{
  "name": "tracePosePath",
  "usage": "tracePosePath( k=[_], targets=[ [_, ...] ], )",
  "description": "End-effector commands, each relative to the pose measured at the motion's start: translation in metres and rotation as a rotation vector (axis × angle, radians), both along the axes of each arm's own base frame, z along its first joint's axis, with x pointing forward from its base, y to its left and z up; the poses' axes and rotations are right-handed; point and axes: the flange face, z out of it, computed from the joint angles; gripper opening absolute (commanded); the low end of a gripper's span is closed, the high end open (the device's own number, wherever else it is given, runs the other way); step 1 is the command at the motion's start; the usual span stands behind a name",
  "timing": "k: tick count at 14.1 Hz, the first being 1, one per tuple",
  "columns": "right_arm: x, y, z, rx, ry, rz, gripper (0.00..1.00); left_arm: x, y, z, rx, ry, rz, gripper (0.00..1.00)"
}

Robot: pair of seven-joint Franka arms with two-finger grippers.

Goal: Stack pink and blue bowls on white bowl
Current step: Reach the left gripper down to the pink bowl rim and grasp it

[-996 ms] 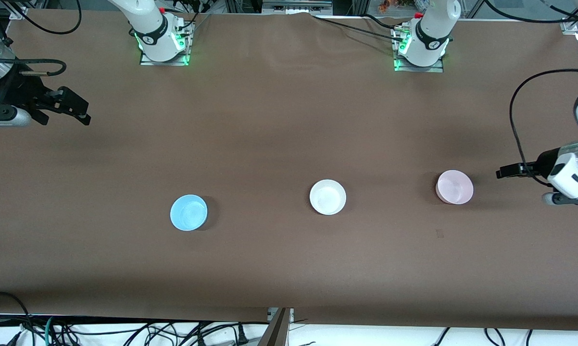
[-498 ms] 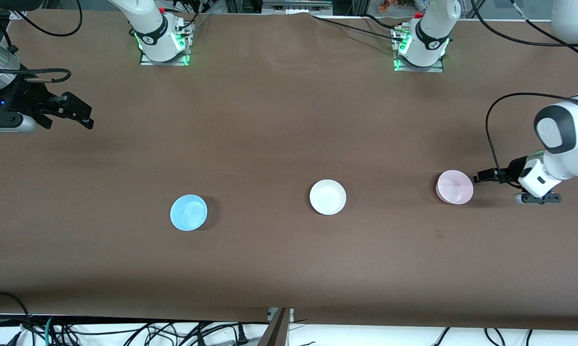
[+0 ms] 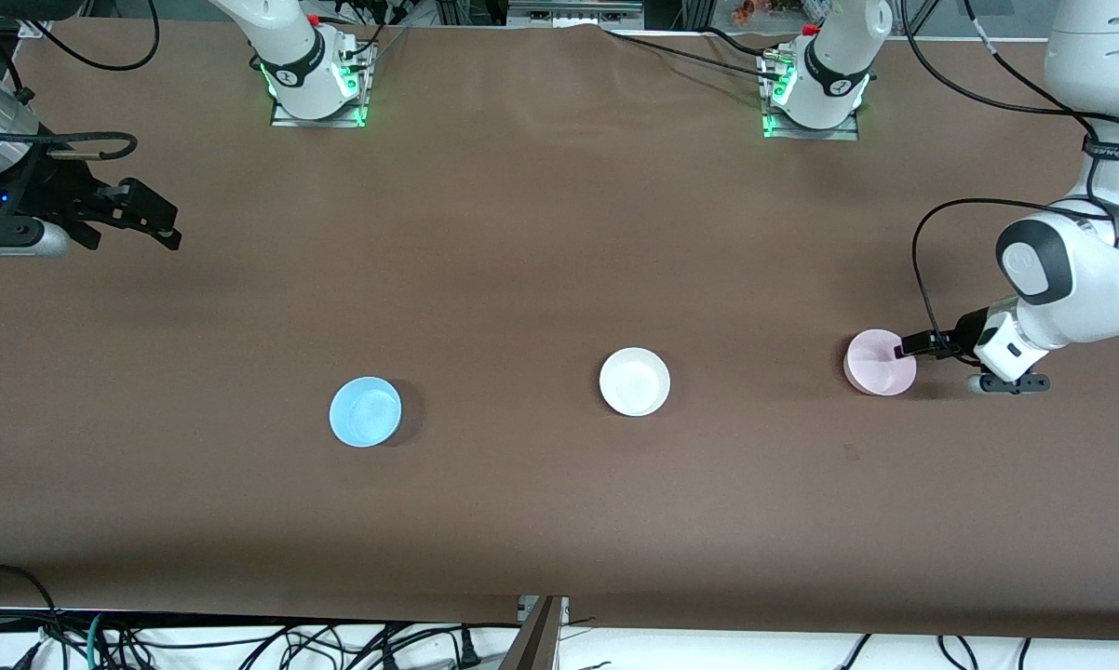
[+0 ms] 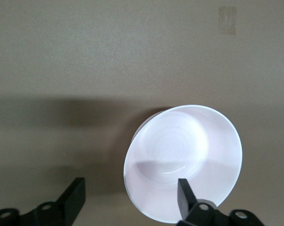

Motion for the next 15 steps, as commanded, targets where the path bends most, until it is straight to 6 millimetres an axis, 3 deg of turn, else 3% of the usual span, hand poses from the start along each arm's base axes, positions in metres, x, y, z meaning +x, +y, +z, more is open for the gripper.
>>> tracePosePath(
  k=[1,5,11,15],
  targets=[
    [0.0016,-0.0002,0.0061,0.001,-0.007,0.009,1.00,-0.0004,-0.0024,0.0020,-0.016,-0.026,-0.005,0.65],
    [0.0025,-0.0009,0.0055,0.001,-0.008,0.007,1.00,-0.0019,-0.0029,-0.0076,-0.034,-0.017,0.017,0.56],
    [0.0035,-0.0035,0.0050,0.001,-0.010,0.003,1.00,-0.0008,-0.0026,-0.0073,-0.034,-0.025,-0.001,0.03],
    [0.0033,-0.0035,0.0048,0.000,-0.008,0.003,1.00,0.0028,-0.0023,-0.0026,-0.036,-0.037,-0.018,0.00]
  ],
)
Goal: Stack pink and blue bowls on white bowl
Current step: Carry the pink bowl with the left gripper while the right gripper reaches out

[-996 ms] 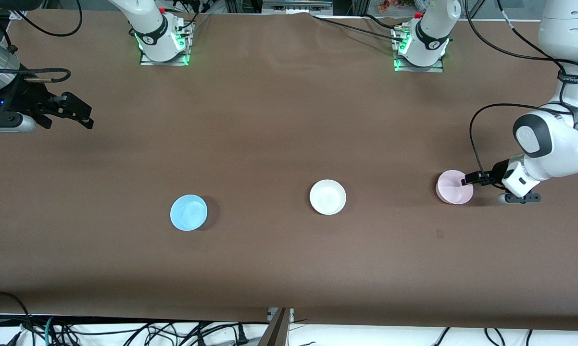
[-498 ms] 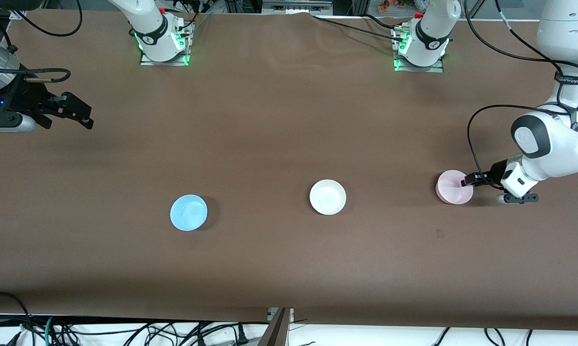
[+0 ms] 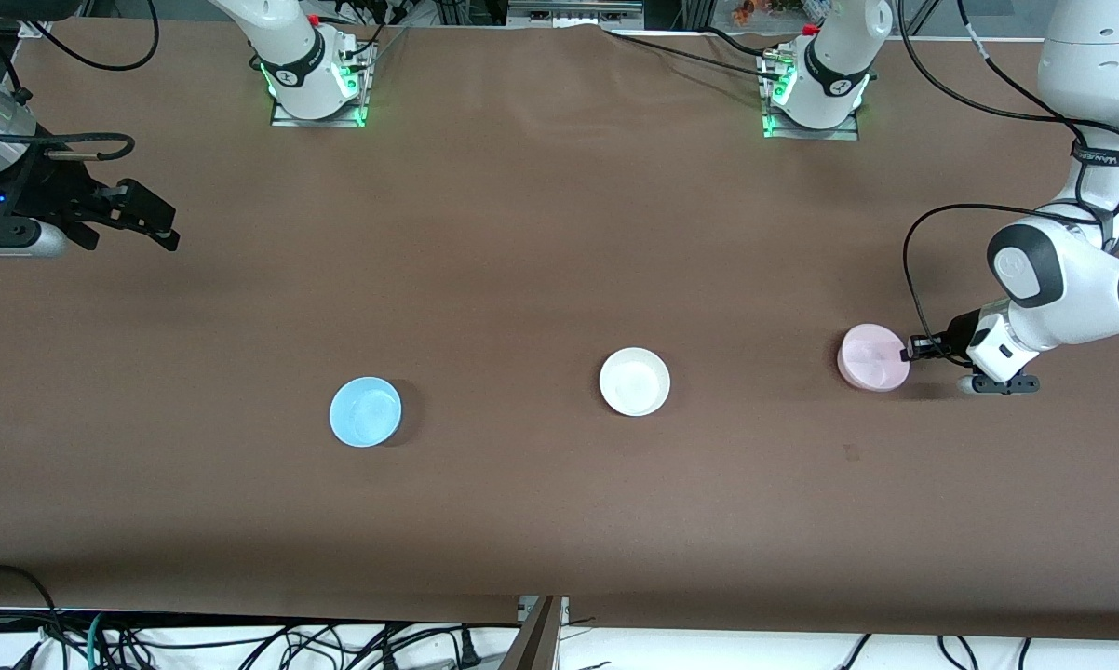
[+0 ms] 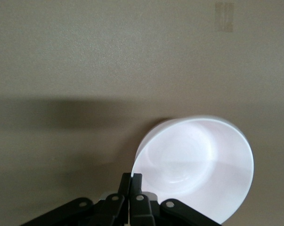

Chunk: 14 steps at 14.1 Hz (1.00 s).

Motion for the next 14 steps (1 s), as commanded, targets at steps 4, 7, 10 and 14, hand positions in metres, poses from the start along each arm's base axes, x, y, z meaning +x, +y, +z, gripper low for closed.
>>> tracePosePath(
  k=[4,7,10,14],
  targets=[
    [0.002,0.002,0.004,0.001,-0.001,-0.001,1.00,0.022,-0.008,0.040,-0.039,-0.035,0.004,0.00],
    [0.004,0.000,0.001,0.000,0.002,-0.008,1.00,0.046,-0.052,0.080,-0.069,0.016,0.057,0.00],
    [0.030,0.013,-0.033,-0.007,0.021,0.029,1.00,0.060,-0.133,0.100,-0.063,0.037,0.085,0.00],
    [0.053,0.025,-0.107,-0.040,0.153,0.036,1.00,0.062,-0.253,0.114,-0.040,0.072,0.163,0.00]
  ],
)
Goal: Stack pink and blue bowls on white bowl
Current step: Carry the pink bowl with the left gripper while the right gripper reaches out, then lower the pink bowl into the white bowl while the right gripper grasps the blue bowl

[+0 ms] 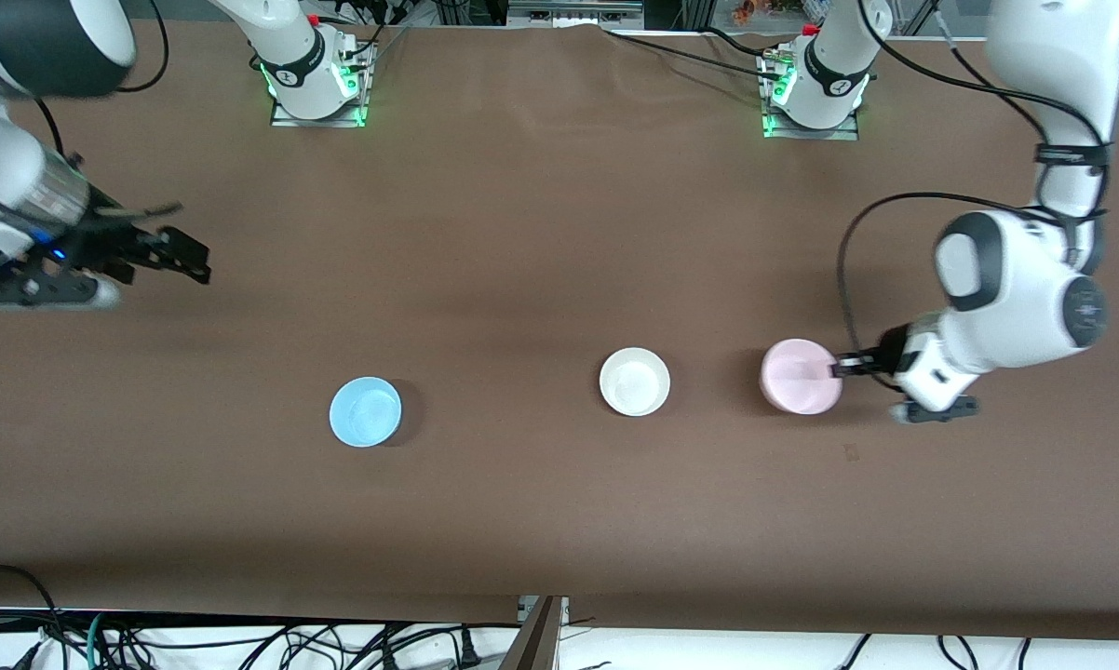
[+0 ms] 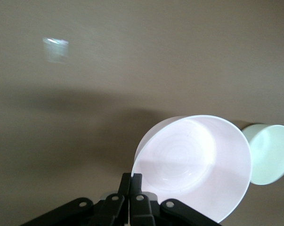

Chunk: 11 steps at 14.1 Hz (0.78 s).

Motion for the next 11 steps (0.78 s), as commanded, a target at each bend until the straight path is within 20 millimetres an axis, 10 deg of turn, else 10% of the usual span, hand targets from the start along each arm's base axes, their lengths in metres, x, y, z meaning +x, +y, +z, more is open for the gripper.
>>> tracePosePath(
  k=[1,7,11],
  targets=[
    [0.015,0.008,-0.026,-0.024,0.051,0.023,1.00,0.001,-0.069,0.011,-0.002,0.017,0.051,0.00],
    [0.037,0.018,-0.084,-0.034,0.072,0.037,1.00,0.011,-0.170,-0.006,0.015,0.031,0.139,0.00],
    [0.065,0.032,-0.186,-0.027,0.074,0.039,1.00,0.005,-0.199,-0.022,0.015,-0.009,0.137,0.00]
  ],
)
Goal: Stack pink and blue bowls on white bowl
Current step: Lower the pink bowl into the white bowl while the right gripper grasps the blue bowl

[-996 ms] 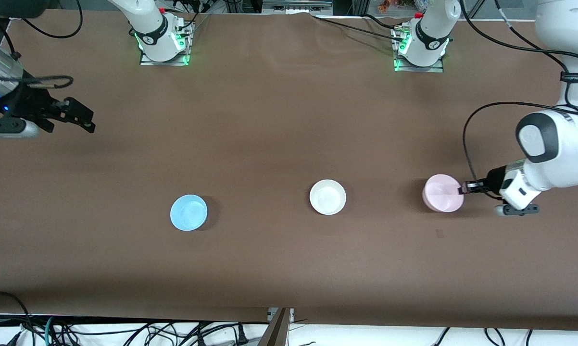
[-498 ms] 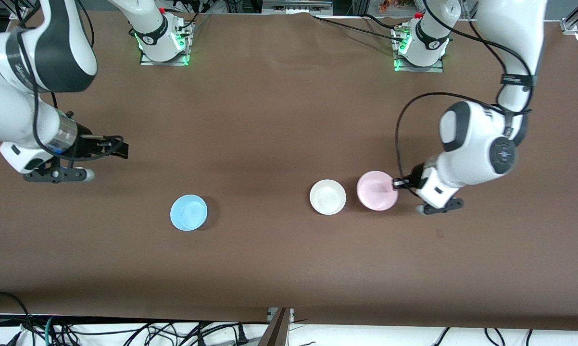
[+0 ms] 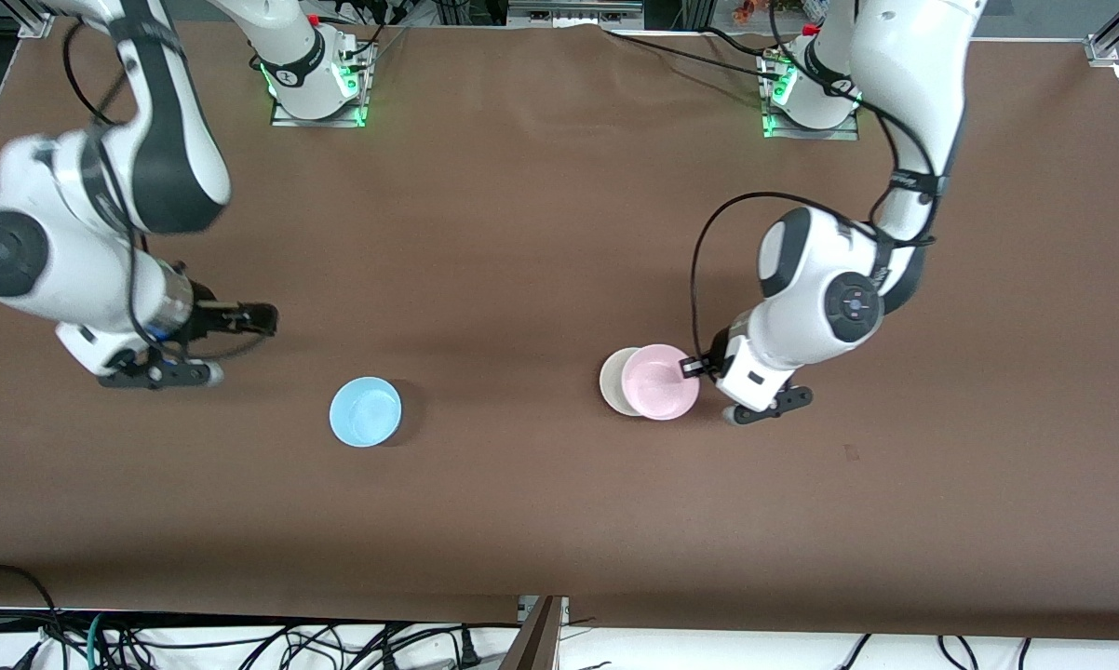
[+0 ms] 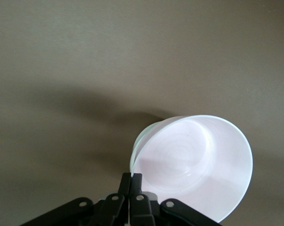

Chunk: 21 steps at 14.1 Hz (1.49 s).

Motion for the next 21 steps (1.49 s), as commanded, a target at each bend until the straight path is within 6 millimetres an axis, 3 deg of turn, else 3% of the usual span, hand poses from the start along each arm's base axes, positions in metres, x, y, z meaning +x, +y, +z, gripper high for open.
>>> tracePosePath(
  k=[1,2,5,8,15,21],
  targets=[
    [0.023,0.009,-0.075,0.005,-0.003,0.002,1.00,0.004,-0.007,-0.003,-0.010,-0.005,0.013,0.00],
    [0.026,0.015,-0.095,0.012,-0.012,-0.001,0.99,0.002,-0.010,-0.008,-0.009,0.000,0.006,0.00],
    [0.026,0.044,-0.121,0.014,-0.037,0.039,0.96,-0.003,-0.018,-0.021,-0.007,0.010,-0.024,0.00],
    [0.028,0.044,-0.138,0.013,-0.040,0.039,0.76,-0.005,-0.021,-0.028,-0.004,0.013,-0.031,0.00],
    [0.041,0.042,-0.178,0.020,-0.100,0.036,0.75,-0.012,-0.025,-0.047,0.005,0.009,-0.063,0.00],
    [0.044,0.046,-0.174,0.023,-0.110,0.052,0.37,-0.011,-0.024,-0.057,0.004,0.005,-0.055,0.00]
  ],
)
